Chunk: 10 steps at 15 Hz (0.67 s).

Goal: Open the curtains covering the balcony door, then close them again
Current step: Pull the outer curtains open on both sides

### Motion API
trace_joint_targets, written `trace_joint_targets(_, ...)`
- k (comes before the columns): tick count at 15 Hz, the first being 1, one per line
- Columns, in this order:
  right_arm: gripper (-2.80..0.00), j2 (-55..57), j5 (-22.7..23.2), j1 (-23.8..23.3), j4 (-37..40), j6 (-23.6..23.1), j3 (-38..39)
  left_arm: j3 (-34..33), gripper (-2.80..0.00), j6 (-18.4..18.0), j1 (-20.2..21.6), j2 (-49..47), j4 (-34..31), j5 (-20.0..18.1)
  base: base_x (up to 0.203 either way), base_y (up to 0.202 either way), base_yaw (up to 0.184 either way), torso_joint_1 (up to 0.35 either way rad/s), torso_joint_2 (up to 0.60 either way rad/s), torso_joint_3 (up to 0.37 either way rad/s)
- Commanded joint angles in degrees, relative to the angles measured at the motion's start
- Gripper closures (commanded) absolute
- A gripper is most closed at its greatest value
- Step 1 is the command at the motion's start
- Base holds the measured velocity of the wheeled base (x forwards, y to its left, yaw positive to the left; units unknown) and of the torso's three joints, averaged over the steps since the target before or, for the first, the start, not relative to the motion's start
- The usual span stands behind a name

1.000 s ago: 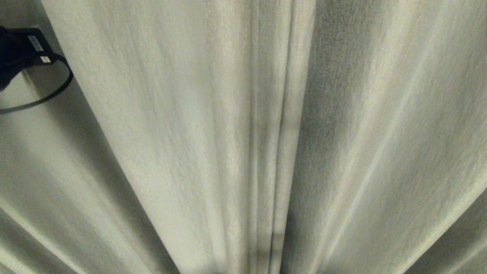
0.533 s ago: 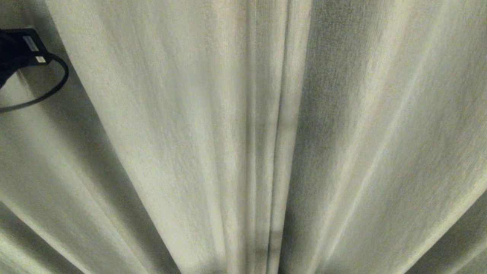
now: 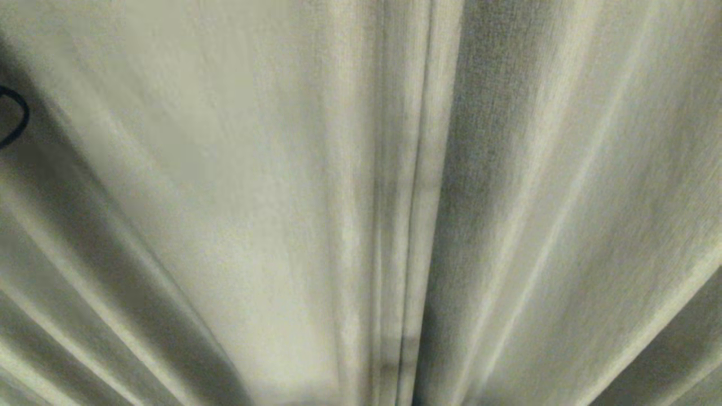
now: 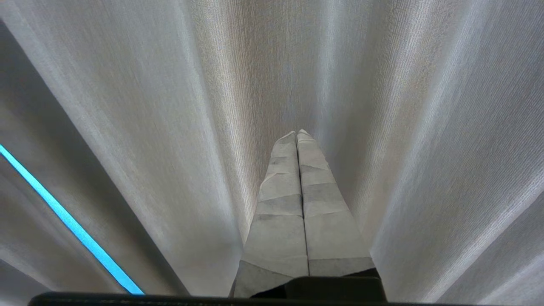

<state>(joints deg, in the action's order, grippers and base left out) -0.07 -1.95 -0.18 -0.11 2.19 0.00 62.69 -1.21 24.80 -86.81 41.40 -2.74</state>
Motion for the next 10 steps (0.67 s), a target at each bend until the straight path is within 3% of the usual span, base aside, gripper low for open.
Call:
trace_joint_targets(1, 0.0, 0.07, 0.02, 0.01, 0.02, 0.0, 0.0, 1.36, 0.0, 0.81, 4.73, -2.51, 0.04, -2.4, 0.0, 0.0, 0.0, 0.0, 0.0, 0.0)
trace_joint_targets(4, 0.0, 0.07, 0.0, 0.01, 0.02, 0.0, 0.0, 5.99, 0.0, 1.33, 10.44, -7.32, 0.08, -6.59, 0.0, 0.0, 0.0, 0.0, 0.0, 0.0)
trace_joint_targets(10, 0.0, 0.07, -0.03, 0.01, 0.02, 0.0, 0.0, 16.17, 0.0, 3.64, 18.99, -16.12, -0.09, -10.7, 0.0, 0.0, 0.0, 0.0, 0.0, 0.0)
